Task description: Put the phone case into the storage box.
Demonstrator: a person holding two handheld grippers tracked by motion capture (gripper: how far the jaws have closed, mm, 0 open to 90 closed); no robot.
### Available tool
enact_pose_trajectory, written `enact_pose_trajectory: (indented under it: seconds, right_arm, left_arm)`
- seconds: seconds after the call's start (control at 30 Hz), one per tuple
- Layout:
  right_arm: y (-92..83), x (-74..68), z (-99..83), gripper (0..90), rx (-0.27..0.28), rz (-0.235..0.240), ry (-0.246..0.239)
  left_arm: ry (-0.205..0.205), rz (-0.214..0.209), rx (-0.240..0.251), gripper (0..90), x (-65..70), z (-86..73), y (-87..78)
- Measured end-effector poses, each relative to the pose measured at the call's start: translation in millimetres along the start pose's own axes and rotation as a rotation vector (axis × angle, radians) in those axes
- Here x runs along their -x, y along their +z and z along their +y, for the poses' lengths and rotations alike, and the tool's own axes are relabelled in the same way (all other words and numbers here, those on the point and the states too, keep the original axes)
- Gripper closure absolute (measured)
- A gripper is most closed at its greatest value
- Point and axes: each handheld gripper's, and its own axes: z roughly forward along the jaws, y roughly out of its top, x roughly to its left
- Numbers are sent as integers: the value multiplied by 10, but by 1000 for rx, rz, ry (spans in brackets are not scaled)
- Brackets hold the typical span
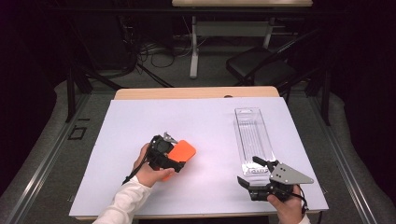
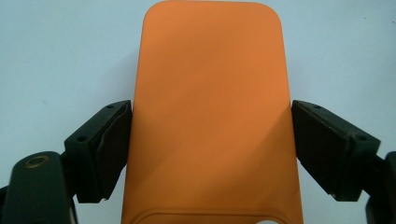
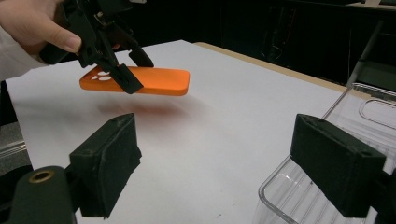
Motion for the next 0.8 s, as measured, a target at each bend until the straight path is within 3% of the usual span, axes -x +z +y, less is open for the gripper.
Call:
enact_pose_trajectory:
  seconds: [0.37,0.8]
  right_arm:
    - [10,-11,61,145,-13,-10,-12]
    - [83,-14,301,145,-64,13,-41]
  left_arm:
    - [23,-28,14,159,53,109,-256]
    - [51,-38,30,160,117,239,-477]
